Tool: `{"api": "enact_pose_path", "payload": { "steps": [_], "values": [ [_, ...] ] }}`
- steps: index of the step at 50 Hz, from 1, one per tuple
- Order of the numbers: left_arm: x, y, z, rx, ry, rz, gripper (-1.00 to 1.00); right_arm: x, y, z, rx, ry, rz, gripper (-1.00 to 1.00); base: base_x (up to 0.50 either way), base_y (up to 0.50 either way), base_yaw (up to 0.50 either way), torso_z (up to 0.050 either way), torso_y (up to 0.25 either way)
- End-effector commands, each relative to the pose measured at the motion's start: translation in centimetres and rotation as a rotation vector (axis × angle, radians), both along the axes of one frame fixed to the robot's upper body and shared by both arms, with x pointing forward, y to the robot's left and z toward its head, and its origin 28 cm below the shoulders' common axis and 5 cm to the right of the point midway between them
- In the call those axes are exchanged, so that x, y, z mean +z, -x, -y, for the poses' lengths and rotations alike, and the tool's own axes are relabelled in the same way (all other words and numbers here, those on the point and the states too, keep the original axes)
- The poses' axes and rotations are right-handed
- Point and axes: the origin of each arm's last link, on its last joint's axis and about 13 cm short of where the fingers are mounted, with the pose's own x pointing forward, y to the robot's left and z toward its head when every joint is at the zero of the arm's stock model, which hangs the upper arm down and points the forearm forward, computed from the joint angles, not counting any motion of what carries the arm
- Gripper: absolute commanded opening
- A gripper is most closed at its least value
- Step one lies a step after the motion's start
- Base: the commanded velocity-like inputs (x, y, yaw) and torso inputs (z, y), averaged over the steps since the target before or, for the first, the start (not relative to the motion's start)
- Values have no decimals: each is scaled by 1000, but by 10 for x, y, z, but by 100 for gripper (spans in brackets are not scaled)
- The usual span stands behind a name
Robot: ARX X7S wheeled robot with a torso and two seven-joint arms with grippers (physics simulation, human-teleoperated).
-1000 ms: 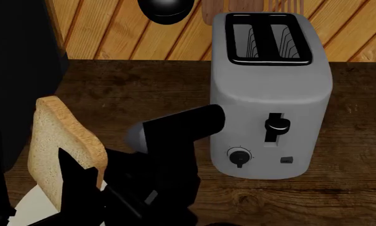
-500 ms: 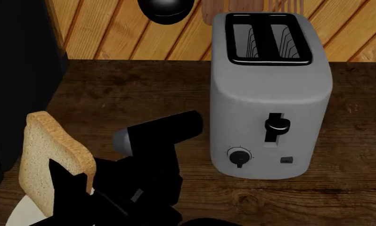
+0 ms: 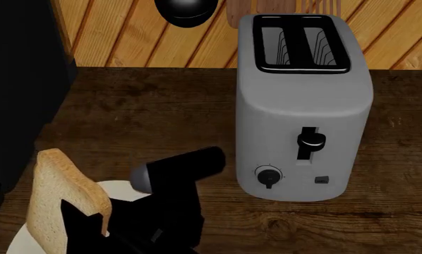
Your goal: Place the toasted item on a plate.
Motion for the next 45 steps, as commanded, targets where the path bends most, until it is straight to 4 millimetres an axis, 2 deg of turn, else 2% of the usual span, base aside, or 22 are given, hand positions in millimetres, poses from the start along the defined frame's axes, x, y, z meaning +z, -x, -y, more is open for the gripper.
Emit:
{"api": "enact_pose_path", "payload": {
  "steps": [1,3,4,22,45],
  "values": [
    [-2,-2,1,-4,-3,-5,100,-10,-2,0,-8,14,-24,-100,0,0,0,0,0],
    [-3,-2,1,-5,-3,-5,100,-9,-2,1,-19,14,-23,-100,0,0,0,0,0],
    [-3,-2,2,-7,-4,-5,100,-9,-1,1,-15,14,-19,100,0,0,0,0,0],
    [-3,-5,4,-16,-8,-8,100,-15,-2,7,-61,42,-21,100,0,0,0,0,0],
    [-1,-5,3,-26,-10,-4,100,-17,-24,8,-160,88,48,100,0,0,0,0,0]
  ]
}}
